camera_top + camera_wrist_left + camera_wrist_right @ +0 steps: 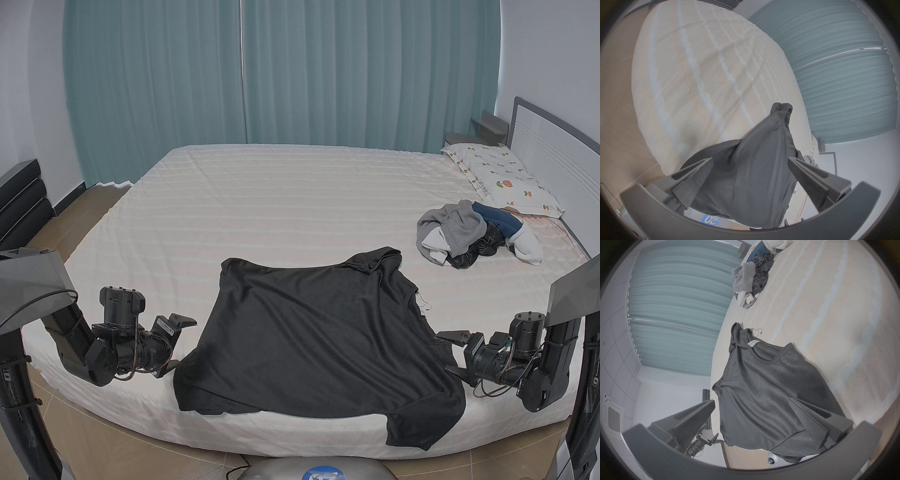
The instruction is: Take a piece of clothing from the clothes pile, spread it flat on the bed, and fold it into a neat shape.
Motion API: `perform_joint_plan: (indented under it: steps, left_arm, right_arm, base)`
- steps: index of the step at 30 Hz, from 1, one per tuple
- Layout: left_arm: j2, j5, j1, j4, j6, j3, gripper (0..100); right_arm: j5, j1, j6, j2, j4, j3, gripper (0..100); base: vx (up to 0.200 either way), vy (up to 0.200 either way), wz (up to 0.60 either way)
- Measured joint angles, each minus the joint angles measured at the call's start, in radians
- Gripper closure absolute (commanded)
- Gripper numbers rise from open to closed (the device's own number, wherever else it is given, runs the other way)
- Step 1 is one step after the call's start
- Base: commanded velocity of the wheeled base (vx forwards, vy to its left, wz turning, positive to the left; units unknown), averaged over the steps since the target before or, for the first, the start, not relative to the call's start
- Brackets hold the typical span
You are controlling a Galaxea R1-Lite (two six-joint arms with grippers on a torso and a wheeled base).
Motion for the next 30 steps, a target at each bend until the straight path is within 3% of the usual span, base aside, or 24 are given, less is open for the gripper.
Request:
perform_joint_plan:
  steps: [9, 13, 30]
  left_arm:
    - [-0.007, -0.008, 0.008, -0.011, -0.049, 0.004, 0]
    - [-0.014, -0.024, 0.009, -0.008, -0.051, 0.008, 0]
    - [-0.013, -0.013, 0.010, -0.009, -0.051, -0.011, 0]
  right_arm:
    - [0.000, 0.001, -0.001, 0.000, 0.000, 0.000, 0]
    - [0.000, 0.002, -0.002, 0.000, 0.000, 0.000, 0]
    - [0.001, 0.005, -0.006, 0.001, 0.000, 0.000, 0]
  base:
    - [0.000, 0.000, 0.00]
    - [0.150, 0.000, 0.00]
    - [0.000, 0.000, 0.00]
